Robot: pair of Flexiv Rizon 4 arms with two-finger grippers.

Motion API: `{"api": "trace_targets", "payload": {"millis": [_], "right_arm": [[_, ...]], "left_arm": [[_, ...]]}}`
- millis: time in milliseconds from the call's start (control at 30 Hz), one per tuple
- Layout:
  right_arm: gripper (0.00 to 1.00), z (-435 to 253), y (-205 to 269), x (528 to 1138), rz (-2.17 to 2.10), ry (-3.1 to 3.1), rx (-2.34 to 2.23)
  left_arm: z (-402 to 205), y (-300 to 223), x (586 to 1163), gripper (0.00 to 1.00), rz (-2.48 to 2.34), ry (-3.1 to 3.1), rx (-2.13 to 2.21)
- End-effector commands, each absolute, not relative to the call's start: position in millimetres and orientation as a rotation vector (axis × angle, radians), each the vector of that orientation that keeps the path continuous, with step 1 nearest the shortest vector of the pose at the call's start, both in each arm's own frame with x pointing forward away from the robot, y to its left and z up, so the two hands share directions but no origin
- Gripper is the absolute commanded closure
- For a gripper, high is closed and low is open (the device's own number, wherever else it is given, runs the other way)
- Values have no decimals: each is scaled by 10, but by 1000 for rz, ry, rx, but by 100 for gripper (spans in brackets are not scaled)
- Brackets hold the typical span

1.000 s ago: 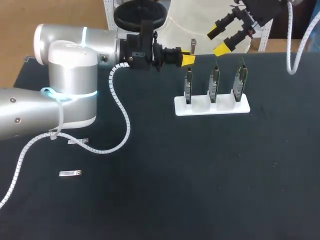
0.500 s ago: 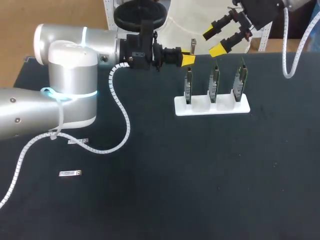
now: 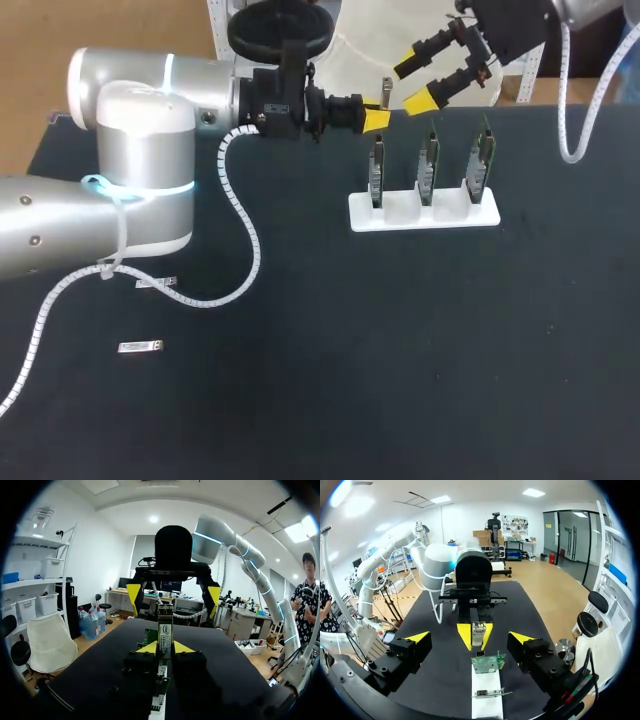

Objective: Pick up the optical module with the left hand, and insert it into the network port with the right hand.

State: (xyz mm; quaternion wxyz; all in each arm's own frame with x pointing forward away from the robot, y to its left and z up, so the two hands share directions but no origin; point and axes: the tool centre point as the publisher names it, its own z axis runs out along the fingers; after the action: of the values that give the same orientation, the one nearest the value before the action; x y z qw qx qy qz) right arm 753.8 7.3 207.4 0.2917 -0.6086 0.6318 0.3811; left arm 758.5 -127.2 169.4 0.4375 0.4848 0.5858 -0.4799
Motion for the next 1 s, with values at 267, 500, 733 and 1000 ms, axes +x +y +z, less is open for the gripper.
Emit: {"api": "trace_targets", "payload": {"millis": [267, 500, 733, 1000], "right_arm": [[0, 2072, 158, 7638, 1049, 1661, -1638], [0, 2093, 216, 7674, 1054, 1646, -1656], [0, 2081, 263, 7675, 1026, 1671, -1631], [0, 2062, 272, 7656, 1022, 1684, -1616]], "left_arm": [[1685, -1271, 7568, 100, -1189, 1453, 1199], [1685, -1271, 7568, 100, -1189, 1453, 1199], [1685, -1271, 7568, 100, -1189, 1453, 1199], [1685, -1271, 7568, 100, -1189, 1453, 1199]]}}
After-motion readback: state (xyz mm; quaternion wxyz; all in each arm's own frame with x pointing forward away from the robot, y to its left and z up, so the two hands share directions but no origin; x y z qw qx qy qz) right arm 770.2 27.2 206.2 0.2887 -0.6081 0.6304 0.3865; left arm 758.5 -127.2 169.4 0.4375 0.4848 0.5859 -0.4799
